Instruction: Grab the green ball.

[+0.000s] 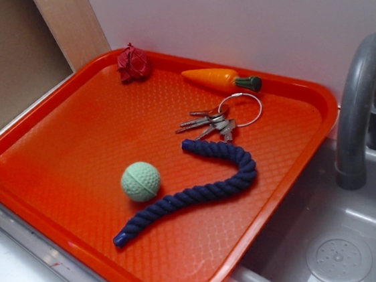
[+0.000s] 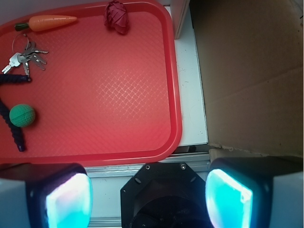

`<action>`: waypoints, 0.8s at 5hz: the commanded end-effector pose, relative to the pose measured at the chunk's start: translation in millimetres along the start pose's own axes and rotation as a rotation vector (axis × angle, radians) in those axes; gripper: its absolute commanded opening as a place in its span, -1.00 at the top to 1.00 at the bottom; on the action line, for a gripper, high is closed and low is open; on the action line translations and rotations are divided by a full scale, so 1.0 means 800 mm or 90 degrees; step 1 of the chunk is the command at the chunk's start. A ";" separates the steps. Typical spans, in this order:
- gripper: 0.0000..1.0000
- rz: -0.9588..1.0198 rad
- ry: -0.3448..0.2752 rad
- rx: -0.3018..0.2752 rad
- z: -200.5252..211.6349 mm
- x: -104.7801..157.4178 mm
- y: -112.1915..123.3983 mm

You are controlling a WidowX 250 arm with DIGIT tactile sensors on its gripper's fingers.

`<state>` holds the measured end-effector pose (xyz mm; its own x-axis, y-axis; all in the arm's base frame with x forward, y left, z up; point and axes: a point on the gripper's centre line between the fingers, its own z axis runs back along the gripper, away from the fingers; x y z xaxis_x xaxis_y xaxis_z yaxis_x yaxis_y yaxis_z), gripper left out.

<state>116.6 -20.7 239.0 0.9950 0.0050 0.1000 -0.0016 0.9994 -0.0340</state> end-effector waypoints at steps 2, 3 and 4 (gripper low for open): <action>-1.00 -0.166 -0.018 0.060 0.010 0.041 -0.041; -1.00 -0.328 -0.059 0.106 0.013 0.078 -0.085; -1.00 -0.490 -0.063 0.106 0.012 0.076 -0.129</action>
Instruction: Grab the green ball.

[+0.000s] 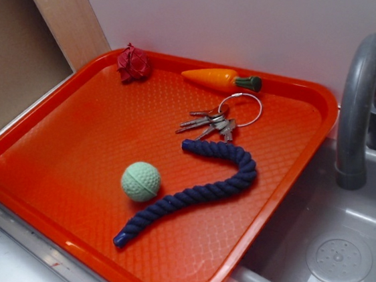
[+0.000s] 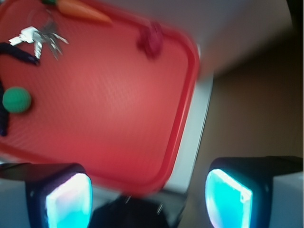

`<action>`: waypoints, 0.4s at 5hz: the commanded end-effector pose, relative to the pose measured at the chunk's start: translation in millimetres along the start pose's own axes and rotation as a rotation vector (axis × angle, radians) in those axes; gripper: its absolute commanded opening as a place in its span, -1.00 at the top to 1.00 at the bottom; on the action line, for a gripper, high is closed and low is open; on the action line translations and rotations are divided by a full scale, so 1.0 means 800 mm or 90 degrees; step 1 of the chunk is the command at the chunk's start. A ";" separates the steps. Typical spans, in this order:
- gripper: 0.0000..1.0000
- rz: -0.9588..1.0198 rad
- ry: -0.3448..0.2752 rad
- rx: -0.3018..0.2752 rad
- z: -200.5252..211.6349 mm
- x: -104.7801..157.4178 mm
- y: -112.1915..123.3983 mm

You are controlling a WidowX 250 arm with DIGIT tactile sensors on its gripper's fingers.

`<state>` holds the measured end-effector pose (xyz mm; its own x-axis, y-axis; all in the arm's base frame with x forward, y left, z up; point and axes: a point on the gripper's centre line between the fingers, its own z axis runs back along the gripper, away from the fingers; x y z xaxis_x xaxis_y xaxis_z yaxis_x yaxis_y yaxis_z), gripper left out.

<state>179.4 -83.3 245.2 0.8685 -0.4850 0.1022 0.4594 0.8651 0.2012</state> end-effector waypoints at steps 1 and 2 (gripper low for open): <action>-1.00 -0.323 -0.040 -0.031 0.019 0.040 -0.100; -1.00 -0.485 -0.038 -0.059 0.006 0.054 -0.145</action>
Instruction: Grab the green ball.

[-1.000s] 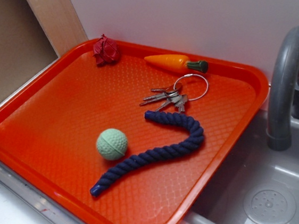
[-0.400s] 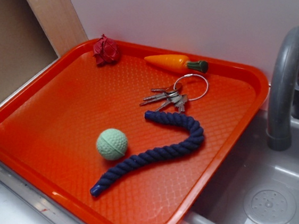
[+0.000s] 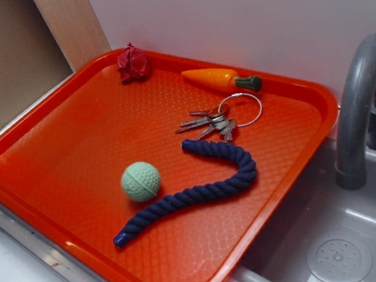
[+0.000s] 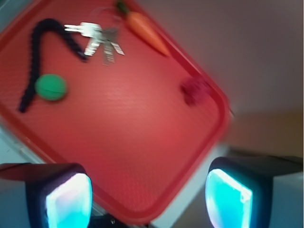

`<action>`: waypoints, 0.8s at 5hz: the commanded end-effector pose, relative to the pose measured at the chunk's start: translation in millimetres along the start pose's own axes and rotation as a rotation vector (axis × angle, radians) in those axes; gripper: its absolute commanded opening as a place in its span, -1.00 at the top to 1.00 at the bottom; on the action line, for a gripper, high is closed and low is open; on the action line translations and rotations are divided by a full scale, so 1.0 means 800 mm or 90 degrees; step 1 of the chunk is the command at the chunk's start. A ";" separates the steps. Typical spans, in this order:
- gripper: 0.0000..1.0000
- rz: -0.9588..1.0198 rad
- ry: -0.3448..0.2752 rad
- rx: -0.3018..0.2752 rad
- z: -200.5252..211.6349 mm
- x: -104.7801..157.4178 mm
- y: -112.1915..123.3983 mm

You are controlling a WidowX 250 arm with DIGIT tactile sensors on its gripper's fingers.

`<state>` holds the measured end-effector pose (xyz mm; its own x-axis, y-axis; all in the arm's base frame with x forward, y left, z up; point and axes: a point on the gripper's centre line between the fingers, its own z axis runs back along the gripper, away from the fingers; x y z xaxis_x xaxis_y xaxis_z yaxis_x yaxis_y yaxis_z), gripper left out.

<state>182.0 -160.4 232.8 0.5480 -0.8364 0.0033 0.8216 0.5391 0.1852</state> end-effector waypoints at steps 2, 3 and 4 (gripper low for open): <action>-1.00 -0.490 -0.036 -0.146 -0.064 0.045 -0.097; -1.00 -0.626 -0.030 -0.185 -0.095 0.055 -0.115; -1.00 -0.624 -0.010 -0.206 -0.113 0.060 -0.126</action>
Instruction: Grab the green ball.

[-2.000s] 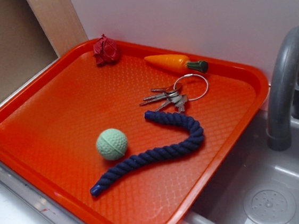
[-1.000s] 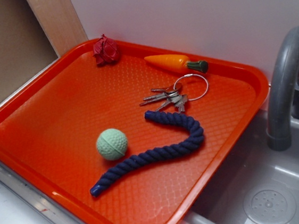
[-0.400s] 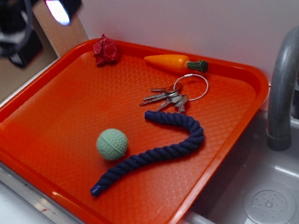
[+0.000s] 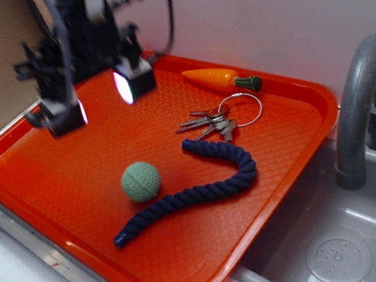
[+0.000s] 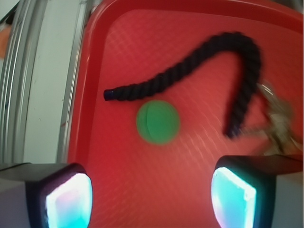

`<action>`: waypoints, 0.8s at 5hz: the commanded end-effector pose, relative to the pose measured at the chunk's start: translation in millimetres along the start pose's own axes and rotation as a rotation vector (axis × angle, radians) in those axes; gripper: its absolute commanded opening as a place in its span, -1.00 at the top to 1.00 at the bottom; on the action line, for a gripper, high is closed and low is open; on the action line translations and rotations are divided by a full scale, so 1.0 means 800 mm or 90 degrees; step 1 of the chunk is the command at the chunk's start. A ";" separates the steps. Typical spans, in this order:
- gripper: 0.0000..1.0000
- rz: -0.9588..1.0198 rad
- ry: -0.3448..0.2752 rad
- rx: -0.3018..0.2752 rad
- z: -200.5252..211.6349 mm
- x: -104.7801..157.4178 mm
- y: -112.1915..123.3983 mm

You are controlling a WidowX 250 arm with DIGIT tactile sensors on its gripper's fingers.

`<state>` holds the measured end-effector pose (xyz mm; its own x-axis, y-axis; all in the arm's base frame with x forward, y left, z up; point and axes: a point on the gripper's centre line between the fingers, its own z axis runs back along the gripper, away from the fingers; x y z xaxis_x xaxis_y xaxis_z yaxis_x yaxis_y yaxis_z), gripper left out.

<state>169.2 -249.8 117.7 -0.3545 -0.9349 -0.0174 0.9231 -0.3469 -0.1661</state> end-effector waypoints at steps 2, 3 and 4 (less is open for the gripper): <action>-1.00 0.005 0.001 -0.051 -0.039 0.015 -0.045; -1.00 0.092 -0.044 -0.039 -0.063 0.011 -0.046; -1.00 0.110 -0.028 -0.051 -0.074 0.014 -0.043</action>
<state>151.8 -252.5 47.1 -0.1709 -0.9849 -0.0289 0.9533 -0.1579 -0.2575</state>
